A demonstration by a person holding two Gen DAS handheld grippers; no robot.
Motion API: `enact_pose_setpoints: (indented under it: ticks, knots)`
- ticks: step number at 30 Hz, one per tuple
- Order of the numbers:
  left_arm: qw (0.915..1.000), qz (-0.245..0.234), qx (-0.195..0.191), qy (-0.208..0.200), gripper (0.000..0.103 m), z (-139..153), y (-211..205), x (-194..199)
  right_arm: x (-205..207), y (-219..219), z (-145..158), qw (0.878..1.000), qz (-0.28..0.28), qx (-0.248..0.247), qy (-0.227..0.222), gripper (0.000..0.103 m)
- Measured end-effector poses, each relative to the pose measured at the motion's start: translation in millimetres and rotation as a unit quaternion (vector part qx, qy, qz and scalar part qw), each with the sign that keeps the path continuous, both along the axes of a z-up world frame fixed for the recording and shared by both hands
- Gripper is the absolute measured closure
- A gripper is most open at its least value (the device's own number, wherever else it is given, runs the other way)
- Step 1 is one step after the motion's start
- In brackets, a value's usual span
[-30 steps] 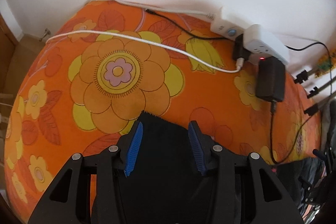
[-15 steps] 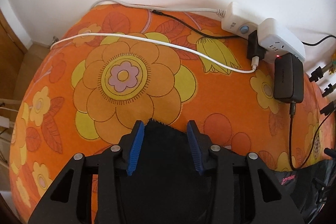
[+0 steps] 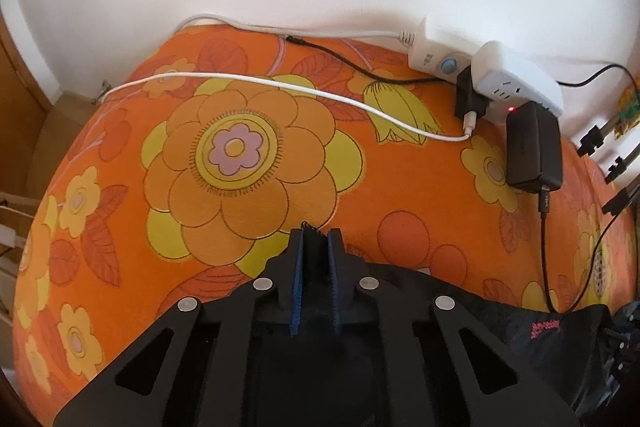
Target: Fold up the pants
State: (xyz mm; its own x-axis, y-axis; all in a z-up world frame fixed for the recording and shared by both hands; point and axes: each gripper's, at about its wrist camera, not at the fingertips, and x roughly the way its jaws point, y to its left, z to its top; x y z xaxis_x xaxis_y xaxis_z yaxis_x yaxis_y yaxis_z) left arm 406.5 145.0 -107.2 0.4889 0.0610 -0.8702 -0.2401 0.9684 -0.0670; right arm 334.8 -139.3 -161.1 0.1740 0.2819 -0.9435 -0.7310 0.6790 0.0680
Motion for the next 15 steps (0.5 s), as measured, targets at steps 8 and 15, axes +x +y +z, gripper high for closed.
enact_pose_setpoints:
  ticks: [8,15]
  knots:
    - [0.9987,-0.005,-0.028,-0.043,0.096,35.3,9.3,-30.6,-13.4,-3.3,25.3,0.998,-0.038,0.004,-0.057,0.096]
    - [0.9953,-0.016,-0.047,-0.083,0.096,75.9,14.2,-67.9,-40.5,-9.5,73.9,0.992,-0.066,0.01,-0.11,0.096]
